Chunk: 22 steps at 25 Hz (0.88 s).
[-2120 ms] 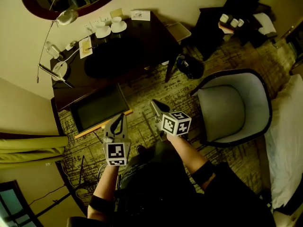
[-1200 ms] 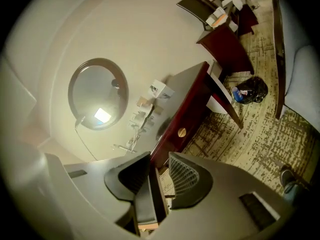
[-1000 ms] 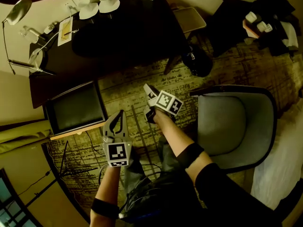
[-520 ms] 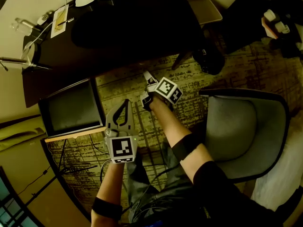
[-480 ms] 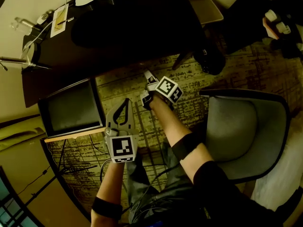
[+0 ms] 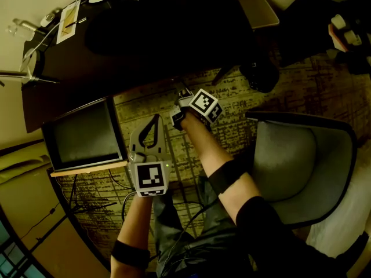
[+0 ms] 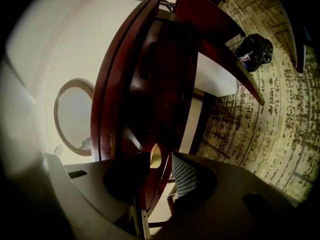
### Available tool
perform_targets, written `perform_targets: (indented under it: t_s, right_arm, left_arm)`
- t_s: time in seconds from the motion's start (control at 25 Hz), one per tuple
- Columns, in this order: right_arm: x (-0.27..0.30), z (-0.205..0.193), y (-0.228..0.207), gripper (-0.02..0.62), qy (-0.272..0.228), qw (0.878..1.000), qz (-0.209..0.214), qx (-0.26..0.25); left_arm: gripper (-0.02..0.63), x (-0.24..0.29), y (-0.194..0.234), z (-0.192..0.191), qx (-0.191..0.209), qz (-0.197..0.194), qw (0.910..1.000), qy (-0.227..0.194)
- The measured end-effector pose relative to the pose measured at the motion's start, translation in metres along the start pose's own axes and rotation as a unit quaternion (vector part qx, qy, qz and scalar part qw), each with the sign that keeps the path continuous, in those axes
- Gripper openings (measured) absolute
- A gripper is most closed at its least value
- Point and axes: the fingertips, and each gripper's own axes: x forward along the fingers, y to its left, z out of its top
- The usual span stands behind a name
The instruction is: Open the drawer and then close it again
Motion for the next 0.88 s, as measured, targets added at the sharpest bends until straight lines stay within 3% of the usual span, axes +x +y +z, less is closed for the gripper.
perform_targets:
  t_s: [0.12, 0.24, 0.4, 0.56, 0.88]
  right_arm:
    - [0.005, 0.001, 0.003, 0.118, -0.006, 1.0, 0.011, 0.003]
    - [0.01, 0.003, 0.007, 0.072, -0.013, 1.0, 0.017, -0.004]
    - [0.009, 0.004, 0.008, 0.069, -0.021, 1.0, 0.024, -0.001]
    - [0.01, 0.005, 0.008, 0.069, -0.021, 1.0, 0.022, -0.001]
    - [-0.003, -0.003, 0.005, 0.069, -0.016, 1.0, 0.025, 0.007]
  left_arm:
    - [0.006, 0.004, 0.002, -0.004, 0.013, -0.005, 0.9999, 0.001]
    - [0.006, 0.005, 0.005, -0.007, -0.006, 0.003, 0.9999, 0.009]
    - [0.006, 0.005, 0.005, -0.013, -0.02, 0.009, 0.9996, 0.017]
    - [0.006, 0.007, 0.006, -0.015, 0.009, -0.004, 0.9999, 0.013]
    - [0.006, 0.002, -0.004, -0.009, -0.001, -0.008, 0.9999, 0.009]
